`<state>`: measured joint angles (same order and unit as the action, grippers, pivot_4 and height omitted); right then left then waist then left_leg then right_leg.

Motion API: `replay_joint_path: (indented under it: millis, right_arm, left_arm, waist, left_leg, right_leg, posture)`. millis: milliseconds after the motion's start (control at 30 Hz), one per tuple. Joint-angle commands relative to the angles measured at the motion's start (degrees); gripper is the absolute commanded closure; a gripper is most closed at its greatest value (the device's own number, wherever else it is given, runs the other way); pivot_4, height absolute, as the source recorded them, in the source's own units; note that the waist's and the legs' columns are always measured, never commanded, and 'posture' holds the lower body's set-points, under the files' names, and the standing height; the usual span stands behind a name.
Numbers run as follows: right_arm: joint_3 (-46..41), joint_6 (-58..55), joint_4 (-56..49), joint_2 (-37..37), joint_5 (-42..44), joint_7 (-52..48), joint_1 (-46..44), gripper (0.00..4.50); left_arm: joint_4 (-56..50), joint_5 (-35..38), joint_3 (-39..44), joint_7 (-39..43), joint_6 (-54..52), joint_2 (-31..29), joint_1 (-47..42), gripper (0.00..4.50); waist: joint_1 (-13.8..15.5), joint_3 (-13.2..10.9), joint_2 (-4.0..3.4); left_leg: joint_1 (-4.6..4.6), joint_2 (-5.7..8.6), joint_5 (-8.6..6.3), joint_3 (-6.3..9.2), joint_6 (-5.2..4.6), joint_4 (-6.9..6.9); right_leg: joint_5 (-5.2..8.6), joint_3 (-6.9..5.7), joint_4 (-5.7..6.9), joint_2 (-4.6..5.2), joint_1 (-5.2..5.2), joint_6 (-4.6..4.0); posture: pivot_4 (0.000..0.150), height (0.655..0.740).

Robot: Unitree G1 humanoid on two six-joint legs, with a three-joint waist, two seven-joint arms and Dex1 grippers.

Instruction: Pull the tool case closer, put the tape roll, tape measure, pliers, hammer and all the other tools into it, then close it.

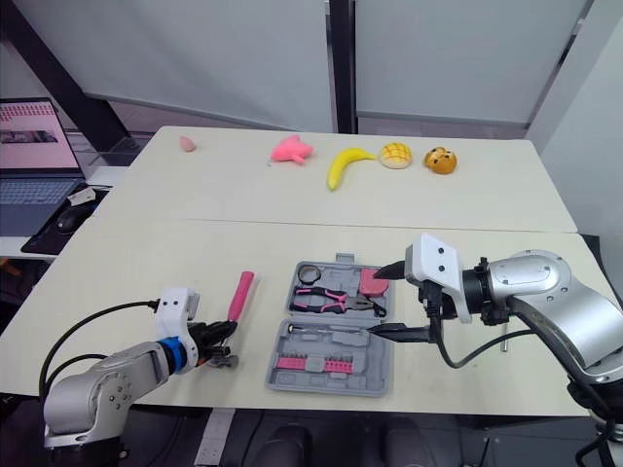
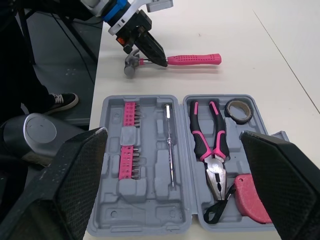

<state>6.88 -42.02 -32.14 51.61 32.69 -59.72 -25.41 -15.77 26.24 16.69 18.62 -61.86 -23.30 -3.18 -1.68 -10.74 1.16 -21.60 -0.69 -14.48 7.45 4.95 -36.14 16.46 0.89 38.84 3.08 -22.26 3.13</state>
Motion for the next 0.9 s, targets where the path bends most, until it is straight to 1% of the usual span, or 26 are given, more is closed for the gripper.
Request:
replay_joint_path:
  millis: [33, 133, 467, 633, 700, 733, 800, 900]
  right_arm:
    - [-0.8, -0.1, -1.35, 0.64, 0.06, 0.01, -0.94, 0.0]
    - [-0.79, -0.32, -1.52, 0.66, 0.06, 0.11, -0.9, 0.0]
    - [-0.83, -0.68, -1.9, 0.57, -0.13, 0.45, -0.39, 0.0]
    - [-0.86, -0.79, -2.2, 0.71, -0.19, 0.63, -0.12, 0.0]
    - [-0.93, -1.03, -2.33, 0.71, 0.01, 0.74, -0.09, 0.0]
    - [-1.0, -1.21, -2.38, 0.71, 0.18, 0.8, -0.14, 0.0]
    - [-1.14, -1.47, -2.51, 0.73, 0.46, 0.93, -0.18, 0.0]
    - [-1.43, -1.66, -2.83, 0.71, 0.73, 1.24, -0.02, 0.0]
  left_arm:
    - [-2.02, -0.43, -0.31, -2.88, 0.09, 1.81, -1.2, 4.45]
    - [-1.43, -0.12, 0.0, -4.43, -0.62, 3.46, -2.12, 4.45]
    - [-1.58, 1.04, -1.92, -2.65, -2.65, 2.31, -2.27, 4.45]
    - [-1.27, 1.64, -0.92, -2.91, -3.31, 3.4, -2.3, 4.45]
    - [-1.31, 1.4, -0.94, -2.99, -3.04, 3.38, -2.13, 3.74]
    - [-1.54, 1.31, -0.77, -3.12, -2.64, 3.5, -1.96, 3.58]
    - [-2.53, 1.52, -0.11, -3.48, -2.13, 3.84, -1.48, 2.92]
    - [-5.52, 3.2, 1.87, -3.92, -2.14, 4.69, -0.6, 2.06]
  waist:
    - [0.02, 0.0, 0.0]
    - [0.18, 0.0, 0.0]
    - [0.13, 0.0, 0.0]
    - [0.13, 0.0, 0.0]
    - [0.13, 0.0, 0.0]
    - [0.13, 0.0, 0.0]
    - [0.12, 0.0, 0.0]
    - [0.12, 0.0, 0.01]
  left_leg:
    - [0.0, 0.0, 0.0, 0.0, 0.0, 0.0]
    - [-0.01, 0.01, 0.0, 0.03, 0.0, 0.0]
    - [-0.02, 0.02, 0.0, 0.02, 0.01, -0.01]
    - [-0.02, 0.02, 0.0, 0.02, 0.01, -0.01]
    - [-0.02, 0.02, 0.0, 0.02, 0.01, -0.01]
    - [-0.02, 0.02, 0.0, 0.03, 0.01, -0.01]
    - [-0.02, 0.03, 0.0, 0.03, 0.01, -0.01]
    - [-0.03, 0.02, 0.0, 0.02, 0.01, 0.0]
  right_leg:
    - [0.0, 0.0, -0.01, 0.0, 0.0, 0.0]
    - [0.0, -0.03, -0.01, 0.0, 0.0, 0.0]
    - [0.0, -0.01, -0.02, 0.0, 0.01, 0.01]
    - [0.0, -0.02, -0.03, 0.0, 0.01, 0.01]
    - [0.0, -0.02, -0.03, 0.01, 0.01, 0.01]
    - [0.0, -0.02, -0.03, 0.01, 0.01, 0.01]
    - [0.0, -0.02, -0.03, 0.0, 0.01, 0.01]
    - [0.0, -0.01, -0.03, 0.0, 0.01, 0.01]
  posture:
    - [0.15, 0.7369]
    - [0.15, 0.7369]
    - [0.15, 0.7369]
    - [0.15, 0.7369]
    - [0.15, 0.7369]
    - [0.15, 0.7369]
    - [0.15, 0.7369]
    - [0.15, 0.7369]
